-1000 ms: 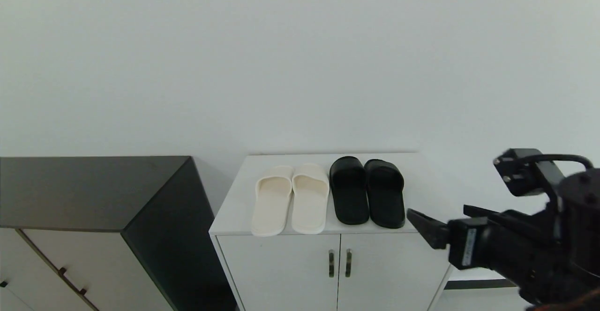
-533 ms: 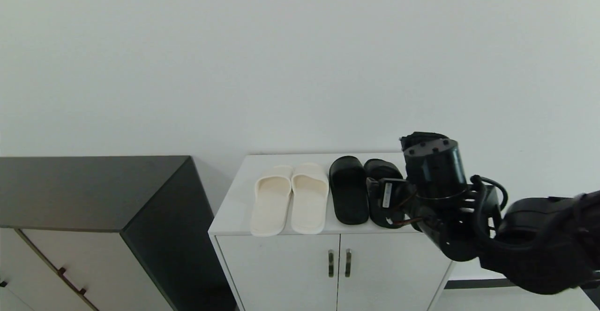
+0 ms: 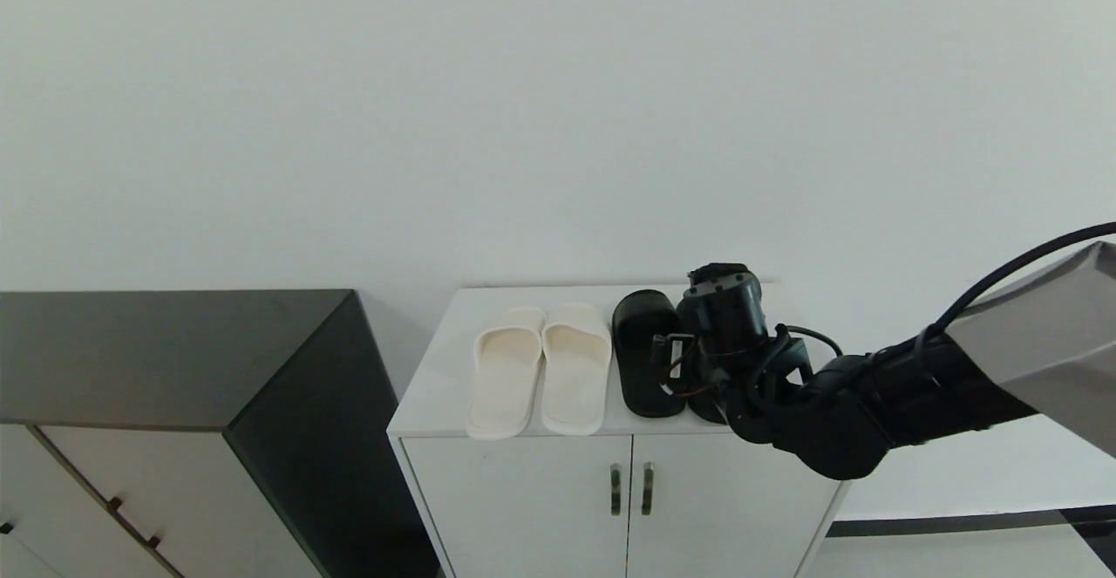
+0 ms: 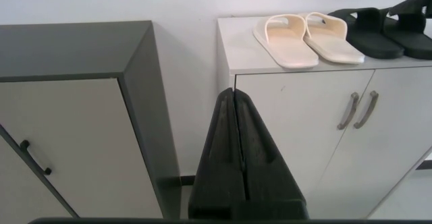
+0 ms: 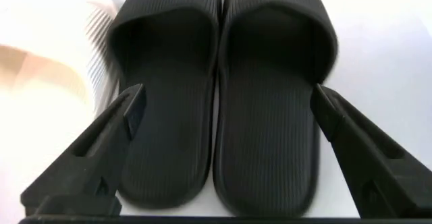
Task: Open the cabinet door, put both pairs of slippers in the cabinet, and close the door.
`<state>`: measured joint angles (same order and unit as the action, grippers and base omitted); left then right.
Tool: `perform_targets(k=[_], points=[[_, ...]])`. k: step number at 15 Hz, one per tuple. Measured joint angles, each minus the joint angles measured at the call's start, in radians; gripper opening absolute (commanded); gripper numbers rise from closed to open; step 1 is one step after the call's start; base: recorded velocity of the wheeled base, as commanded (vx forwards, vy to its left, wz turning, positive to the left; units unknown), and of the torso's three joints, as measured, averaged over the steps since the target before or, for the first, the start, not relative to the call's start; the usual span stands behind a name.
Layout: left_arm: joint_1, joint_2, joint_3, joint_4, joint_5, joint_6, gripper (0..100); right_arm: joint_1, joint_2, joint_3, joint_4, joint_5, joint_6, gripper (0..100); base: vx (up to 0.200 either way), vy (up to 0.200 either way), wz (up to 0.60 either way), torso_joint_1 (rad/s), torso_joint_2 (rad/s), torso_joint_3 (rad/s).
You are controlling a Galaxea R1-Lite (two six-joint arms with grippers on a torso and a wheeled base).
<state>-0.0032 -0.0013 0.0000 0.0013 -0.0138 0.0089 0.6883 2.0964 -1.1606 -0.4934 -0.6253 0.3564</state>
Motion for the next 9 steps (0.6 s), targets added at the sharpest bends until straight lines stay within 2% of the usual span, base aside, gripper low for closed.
perform_targets(k=[9], points=[[0.000,0.000,0.000,0.000,0.000,0.000,0,-0.079,0.220,-0.250,-0.032,0.009,-0.109,100,0.000,0.000,0.00,0.000,0.00,0.000]])
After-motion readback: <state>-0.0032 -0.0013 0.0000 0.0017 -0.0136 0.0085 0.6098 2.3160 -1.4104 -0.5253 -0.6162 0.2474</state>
